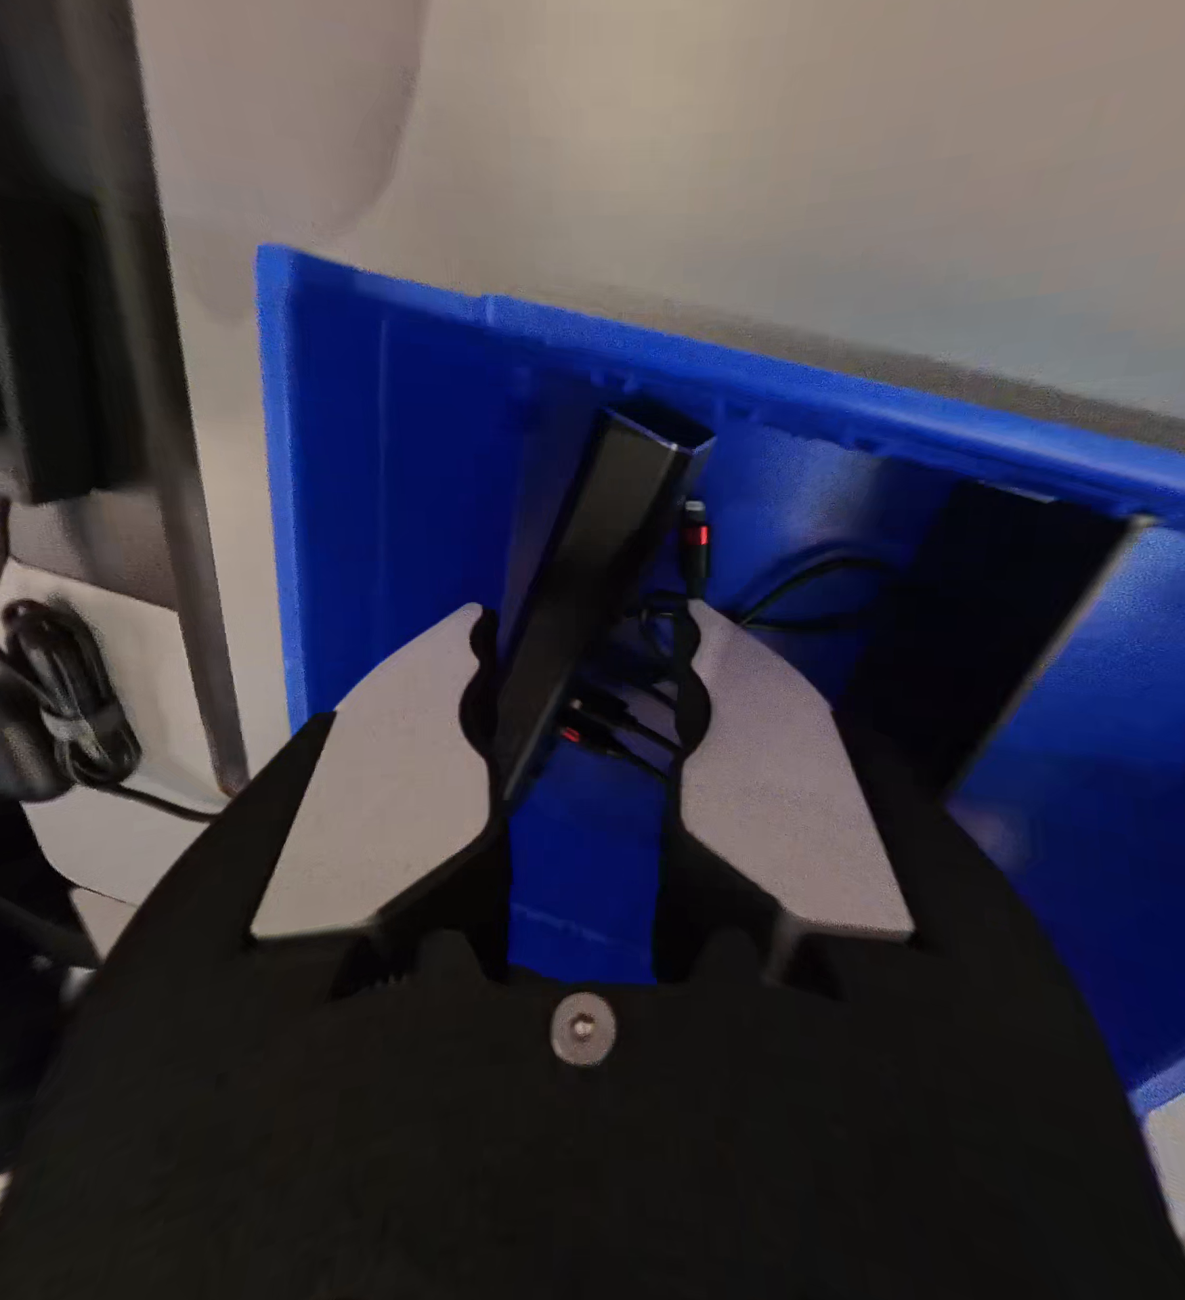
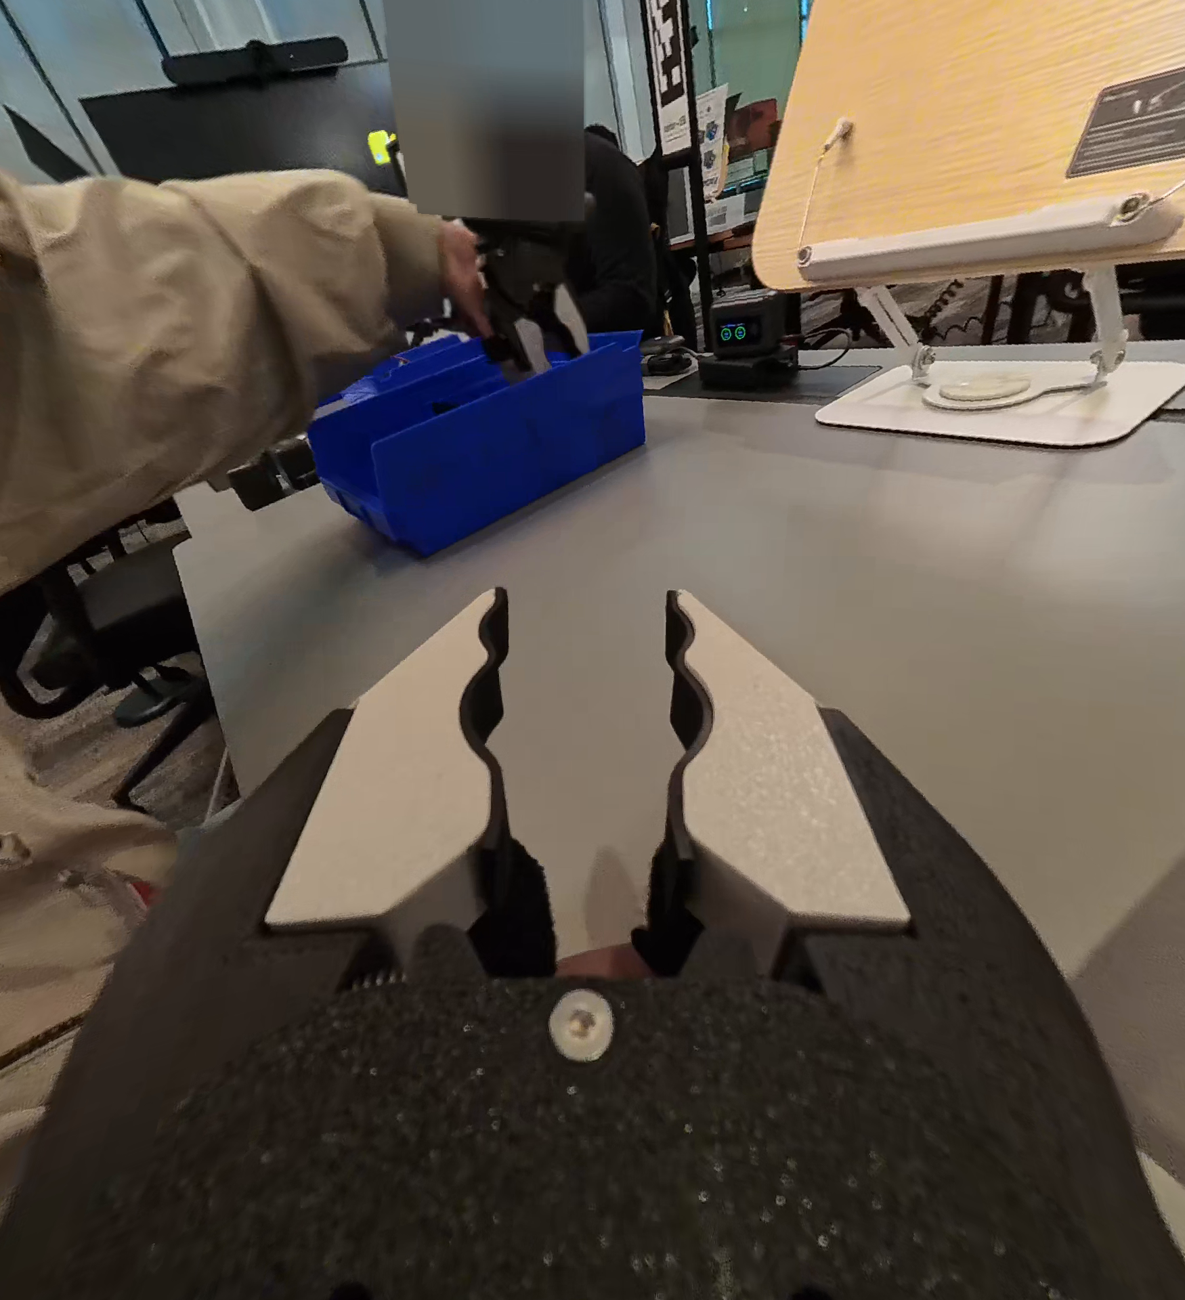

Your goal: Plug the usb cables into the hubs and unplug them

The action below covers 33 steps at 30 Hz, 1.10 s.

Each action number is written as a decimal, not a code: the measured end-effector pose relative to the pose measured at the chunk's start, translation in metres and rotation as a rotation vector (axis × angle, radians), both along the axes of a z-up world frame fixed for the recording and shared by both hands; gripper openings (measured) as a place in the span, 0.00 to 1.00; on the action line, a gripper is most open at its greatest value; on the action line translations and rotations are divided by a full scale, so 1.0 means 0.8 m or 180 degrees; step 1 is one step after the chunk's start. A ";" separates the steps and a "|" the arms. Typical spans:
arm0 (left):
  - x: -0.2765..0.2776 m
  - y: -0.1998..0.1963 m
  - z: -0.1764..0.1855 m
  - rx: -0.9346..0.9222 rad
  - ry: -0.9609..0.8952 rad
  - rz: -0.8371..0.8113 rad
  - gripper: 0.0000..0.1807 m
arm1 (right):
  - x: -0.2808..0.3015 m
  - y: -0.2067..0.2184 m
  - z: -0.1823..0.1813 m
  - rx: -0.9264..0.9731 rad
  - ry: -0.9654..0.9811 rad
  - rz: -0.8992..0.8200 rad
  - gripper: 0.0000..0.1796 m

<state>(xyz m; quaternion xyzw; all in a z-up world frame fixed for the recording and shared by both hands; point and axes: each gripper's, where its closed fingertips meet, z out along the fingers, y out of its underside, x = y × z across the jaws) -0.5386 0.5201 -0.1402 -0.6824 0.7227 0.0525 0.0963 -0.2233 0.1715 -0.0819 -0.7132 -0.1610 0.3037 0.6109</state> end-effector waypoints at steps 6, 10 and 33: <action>-0.018 0.011 -0.044 -0.0037 0.0720 -0.0381 0.22 | -0.005 0.000 -0.007 -0.0051 0.0021 0.0117 0.25; -0.024 0.019 -0.035 0.0084 0.0712 -0.0353 0.17 | -0.006 0.001 -0.007 -0.0080 0.0097 0.0141 0.25; 0.072 -0.168 0.519 0.0463 -0.5521 0.1171 0.16 | -0.049 -0.006 0.035 0.0228 -0.0316 0.0158 0.24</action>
